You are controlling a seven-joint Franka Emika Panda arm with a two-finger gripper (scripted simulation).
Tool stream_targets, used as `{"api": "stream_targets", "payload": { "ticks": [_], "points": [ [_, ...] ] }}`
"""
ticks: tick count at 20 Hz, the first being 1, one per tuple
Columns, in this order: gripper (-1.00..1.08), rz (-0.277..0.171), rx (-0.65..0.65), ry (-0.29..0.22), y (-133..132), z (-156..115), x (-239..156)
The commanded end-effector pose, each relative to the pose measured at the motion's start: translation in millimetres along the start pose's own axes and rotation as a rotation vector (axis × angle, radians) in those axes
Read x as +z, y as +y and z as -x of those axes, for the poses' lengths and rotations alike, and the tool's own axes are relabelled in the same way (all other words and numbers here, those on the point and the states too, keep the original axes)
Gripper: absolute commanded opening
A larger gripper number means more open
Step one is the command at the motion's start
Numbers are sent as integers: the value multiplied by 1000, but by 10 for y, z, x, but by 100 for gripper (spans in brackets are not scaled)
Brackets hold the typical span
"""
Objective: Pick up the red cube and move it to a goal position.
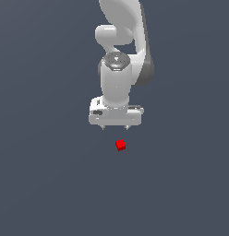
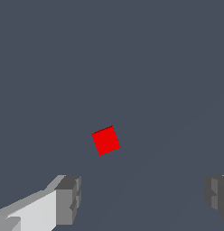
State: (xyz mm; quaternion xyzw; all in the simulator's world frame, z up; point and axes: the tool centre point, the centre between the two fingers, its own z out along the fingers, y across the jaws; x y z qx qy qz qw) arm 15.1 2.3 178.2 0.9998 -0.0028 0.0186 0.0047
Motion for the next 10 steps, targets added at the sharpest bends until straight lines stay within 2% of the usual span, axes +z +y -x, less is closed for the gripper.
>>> {"api": "stream_targets", "payload": {
  "ticks": [1, 10],
  "points": [
    [100, 0, 0, 0, 0, 0, 0],
    [100, -4, -65, -6, -53, -7, 281]
  ]
}}
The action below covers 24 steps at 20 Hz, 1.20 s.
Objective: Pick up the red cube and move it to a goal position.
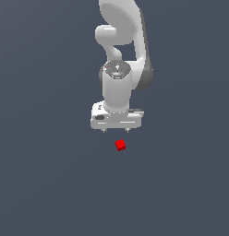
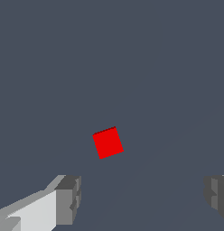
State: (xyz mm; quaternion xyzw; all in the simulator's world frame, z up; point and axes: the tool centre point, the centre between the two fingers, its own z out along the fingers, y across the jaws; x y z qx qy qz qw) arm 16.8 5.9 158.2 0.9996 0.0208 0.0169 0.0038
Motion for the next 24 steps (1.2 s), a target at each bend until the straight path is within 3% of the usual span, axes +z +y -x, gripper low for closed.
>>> {"api": "stream_targets", "payload": {
  "ticks": [1, 14, 24],
  "points": [
    [100, -2, -32, -4, -27, 0, 147],
    [100, -14, -273, -27, -231, -5, 1192],
    [100, -14, -329, -33, -276, -4, 1431]
  ]
}}
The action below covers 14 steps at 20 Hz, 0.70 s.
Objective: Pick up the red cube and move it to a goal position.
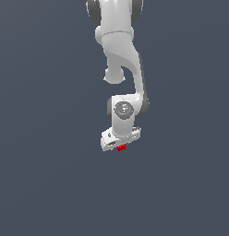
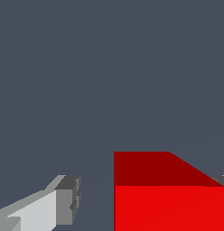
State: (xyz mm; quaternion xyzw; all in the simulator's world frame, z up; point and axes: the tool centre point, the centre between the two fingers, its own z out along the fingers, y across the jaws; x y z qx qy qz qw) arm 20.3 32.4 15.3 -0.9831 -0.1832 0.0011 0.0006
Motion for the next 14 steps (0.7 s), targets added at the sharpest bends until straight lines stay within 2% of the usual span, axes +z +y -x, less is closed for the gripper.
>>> {"api": "stream_targets", "payload": {
  "ticks": [1, 5, 6, 14],
  "points": [
    [100, 1, 0, 1, 4, -6, -7],
    [100, 2, 9, 2, 12, -5, -47],
    [-100, 2, 9, 2, 12, -5, -47],
    [-100, 2, 9, 2, 12, -5, -47]
  ]
}}
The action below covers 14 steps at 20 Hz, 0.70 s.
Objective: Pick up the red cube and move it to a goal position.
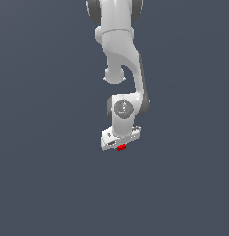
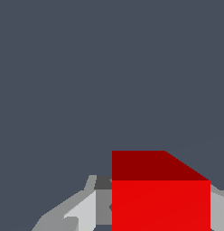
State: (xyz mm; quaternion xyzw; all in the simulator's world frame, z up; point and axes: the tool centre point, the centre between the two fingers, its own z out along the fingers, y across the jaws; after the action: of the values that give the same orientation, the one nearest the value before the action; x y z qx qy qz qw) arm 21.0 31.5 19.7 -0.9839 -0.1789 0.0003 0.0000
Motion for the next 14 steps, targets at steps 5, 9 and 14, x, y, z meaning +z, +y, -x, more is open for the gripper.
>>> {"api": "stream_targets", "payload": {
  "ticks": [5, 9, 14],
  "points": [
    [-100, 0, 0, 0, 1, 4, -24],
    [-100, 0, 0, 0, 6, 23, -129],
    [-100, 0, 0, 0, 20, 69, -386]
  ]
}}
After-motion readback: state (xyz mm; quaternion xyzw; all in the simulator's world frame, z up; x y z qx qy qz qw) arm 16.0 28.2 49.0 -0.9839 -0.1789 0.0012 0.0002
